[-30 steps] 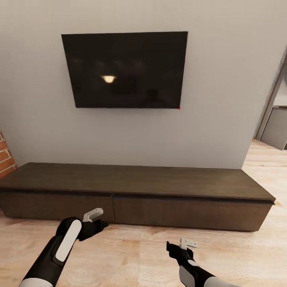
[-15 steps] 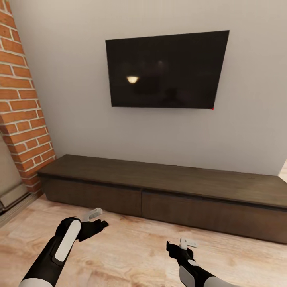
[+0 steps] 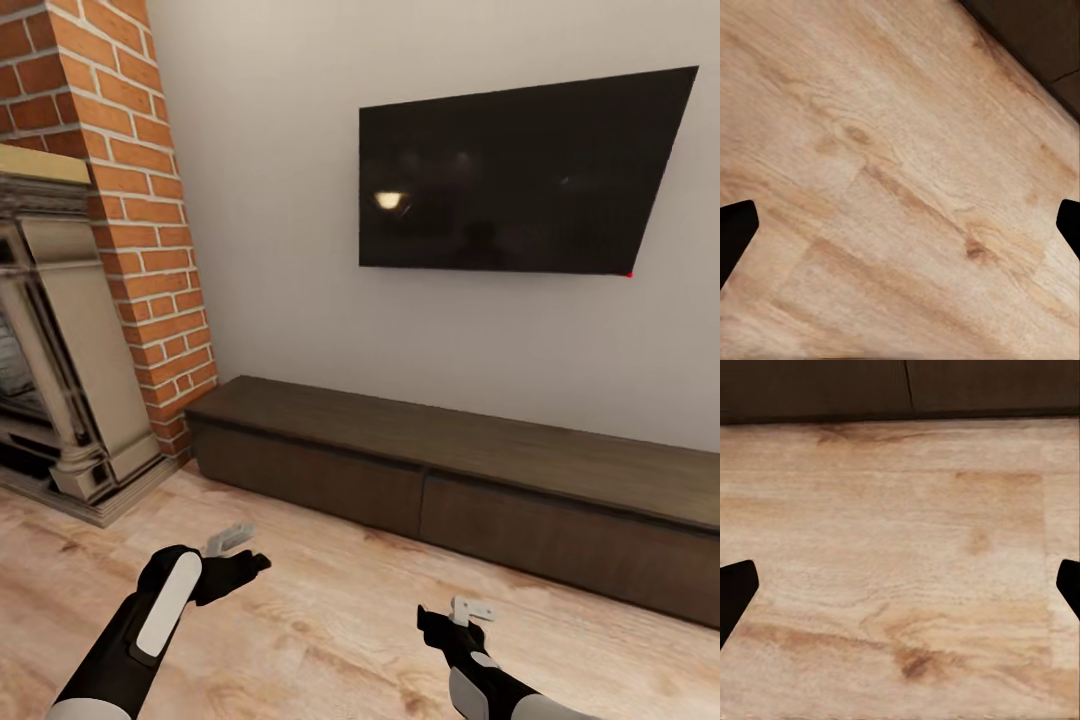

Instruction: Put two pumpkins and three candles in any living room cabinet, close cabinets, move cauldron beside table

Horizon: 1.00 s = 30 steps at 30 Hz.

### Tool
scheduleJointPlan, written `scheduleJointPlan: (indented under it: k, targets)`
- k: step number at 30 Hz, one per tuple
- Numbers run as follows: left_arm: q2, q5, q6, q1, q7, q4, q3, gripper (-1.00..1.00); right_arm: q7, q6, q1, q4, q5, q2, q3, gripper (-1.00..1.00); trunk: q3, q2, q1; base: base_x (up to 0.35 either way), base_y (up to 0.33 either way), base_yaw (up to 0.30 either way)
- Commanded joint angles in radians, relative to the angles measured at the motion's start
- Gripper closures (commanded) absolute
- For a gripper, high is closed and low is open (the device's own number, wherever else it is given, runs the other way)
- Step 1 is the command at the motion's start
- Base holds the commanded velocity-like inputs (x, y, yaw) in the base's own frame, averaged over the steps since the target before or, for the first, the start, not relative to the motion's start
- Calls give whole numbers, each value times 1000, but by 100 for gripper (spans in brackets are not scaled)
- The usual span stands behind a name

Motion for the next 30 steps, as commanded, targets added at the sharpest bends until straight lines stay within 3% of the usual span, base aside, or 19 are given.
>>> scheduleJointPlan:
  k: [1,6,13,30]
  targets:
    - [0,11,2,0,8,-1,6,-100,-5,-3,-1,1,-6,0,9,-100,-1,0,0,-107,289,275]
    - [0,12,2,0,7,3,22,-100,-5,-3,-2,1,-4,0,9,-100,-1,0,0,-26,291,275]
    - [0,12,2,0,7,6,25,-100,-2,-6,-2,1,-2,0,9,-100,-1,0,0,236,212,254]
    - [0,11,2,0,7,7,26,-100,-2,-7,-1,1,-2,0,9,-100,-1,0,0,335,37,10]
